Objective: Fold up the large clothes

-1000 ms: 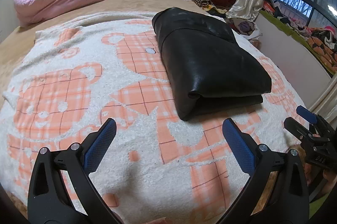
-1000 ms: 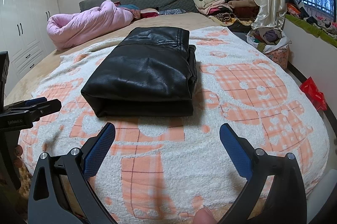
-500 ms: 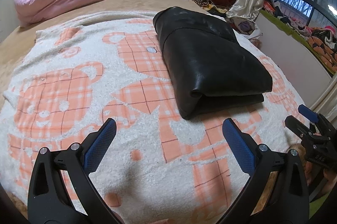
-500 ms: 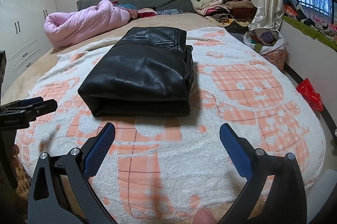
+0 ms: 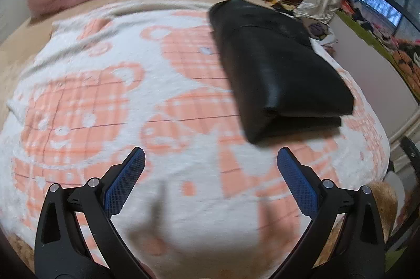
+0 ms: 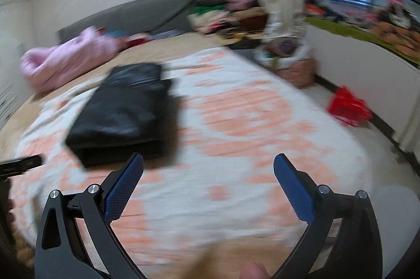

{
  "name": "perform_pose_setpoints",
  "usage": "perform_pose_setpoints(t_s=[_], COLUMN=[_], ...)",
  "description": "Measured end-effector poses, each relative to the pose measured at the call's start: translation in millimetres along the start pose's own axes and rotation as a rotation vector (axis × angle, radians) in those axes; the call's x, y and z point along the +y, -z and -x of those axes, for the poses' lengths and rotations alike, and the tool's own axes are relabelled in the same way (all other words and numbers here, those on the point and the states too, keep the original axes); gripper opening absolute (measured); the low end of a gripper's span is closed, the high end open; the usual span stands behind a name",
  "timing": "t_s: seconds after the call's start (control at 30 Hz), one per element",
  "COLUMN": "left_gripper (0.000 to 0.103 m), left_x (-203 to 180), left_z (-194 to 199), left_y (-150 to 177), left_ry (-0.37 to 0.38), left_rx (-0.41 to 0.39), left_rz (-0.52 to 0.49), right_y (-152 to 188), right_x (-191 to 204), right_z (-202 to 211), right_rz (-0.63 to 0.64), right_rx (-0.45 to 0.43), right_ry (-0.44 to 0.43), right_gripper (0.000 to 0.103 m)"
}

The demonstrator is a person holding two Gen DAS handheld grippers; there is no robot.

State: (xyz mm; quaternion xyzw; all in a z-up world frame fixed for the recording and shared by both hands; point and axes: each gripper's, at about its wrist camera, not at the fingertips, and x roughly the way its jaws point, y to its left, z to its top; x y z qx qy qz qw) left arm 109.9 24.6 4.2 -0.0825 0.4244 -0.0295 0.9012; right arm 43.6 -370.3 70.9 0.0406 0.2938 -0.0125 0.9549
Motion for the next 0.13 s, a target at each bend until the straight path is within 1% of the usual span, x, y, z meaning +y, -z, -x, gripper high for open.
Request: perform_pose_setpoints(t_s=[0.03,0.1,0.13], left_gripper=[0.095,0.095,0.095], left_x=[12.8,54.9,76.8], left_z=[-0.9,-0.4,0.2], left_y=[-3.6,-13.8,-19.2], left_ry=[-0.010,-0.048,-0.084], left_rx=[0.003,-0.007,-0.010], left_rz=[0.018,0.070,0.089], right_y=[0.7,6.1,12.2], right_x=[-29.1,-81.5,-118.8], right_z=[2.8,5.0,6.1], right_rz=[-0.036,-0.106,-0.153], right_rx=[0.002,0.022,0.047], right_ry=[0.072,0.212,0.321], right_gripper=[0.099,0.099,0.099])
